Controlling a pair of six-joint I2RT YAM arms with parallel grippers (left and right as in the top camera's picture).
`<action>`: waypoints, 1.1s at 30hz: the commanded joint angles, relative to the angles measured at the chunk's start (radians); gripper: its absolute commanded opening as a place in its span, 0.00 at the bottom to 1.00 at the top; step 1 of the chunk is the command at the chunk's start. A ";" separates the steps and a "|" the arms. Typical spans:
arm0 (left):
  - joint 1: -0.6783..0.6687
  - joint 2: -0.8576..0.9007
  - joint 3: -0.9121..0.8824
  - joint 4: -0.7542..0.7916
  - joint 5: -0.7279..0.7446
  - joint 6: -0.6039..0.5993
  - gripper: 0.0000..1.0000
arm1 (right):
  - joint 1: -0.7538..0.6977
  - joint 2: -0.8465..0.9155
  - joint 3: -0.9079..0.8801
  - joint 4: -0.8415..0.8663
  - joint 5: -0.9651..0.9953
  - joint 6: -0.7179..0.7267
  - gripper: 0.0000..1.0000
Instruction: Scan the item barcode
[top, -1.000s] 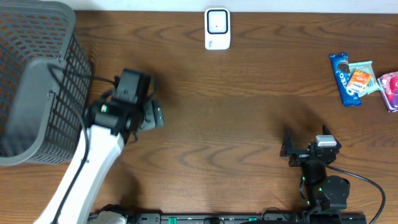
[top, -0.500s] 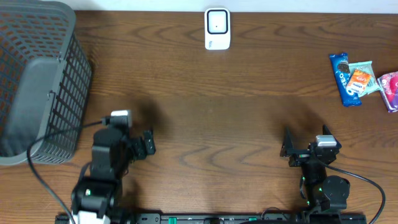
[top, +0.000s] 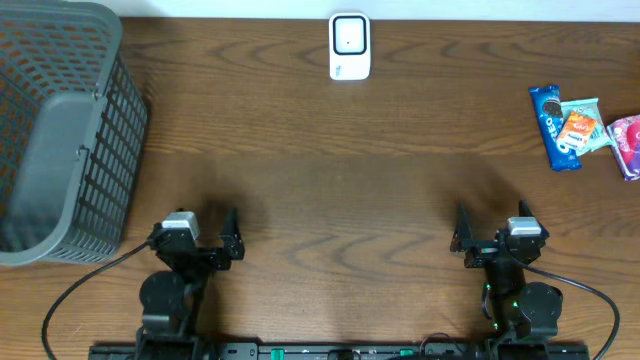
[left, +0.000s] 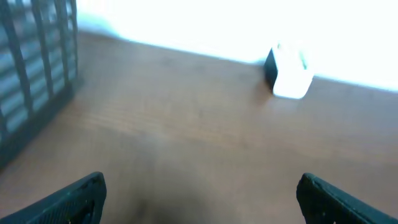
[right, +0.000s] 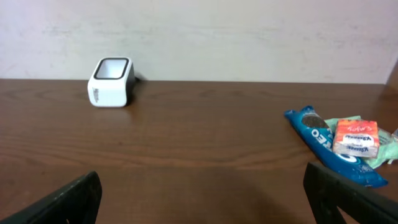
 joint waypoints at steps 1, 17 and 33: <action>0.027 -0.061 -0.042 0.037 0.002 0.019 0.98 | -0.013 -0.005 -0.004 -0.001 0.009 0.014 0.99; 0.113 -0.080 -0.042 0.016 0.035 0.130 0.98 | -0.013 -0.005 -0.004 -0.001 0.009 0.014 0.99; 0.109 -0.080 -0.042 0.014 0.048 0.188 0.98 | -0.013 -0.005 -0.004 -0.001 0.009 0.014 0.99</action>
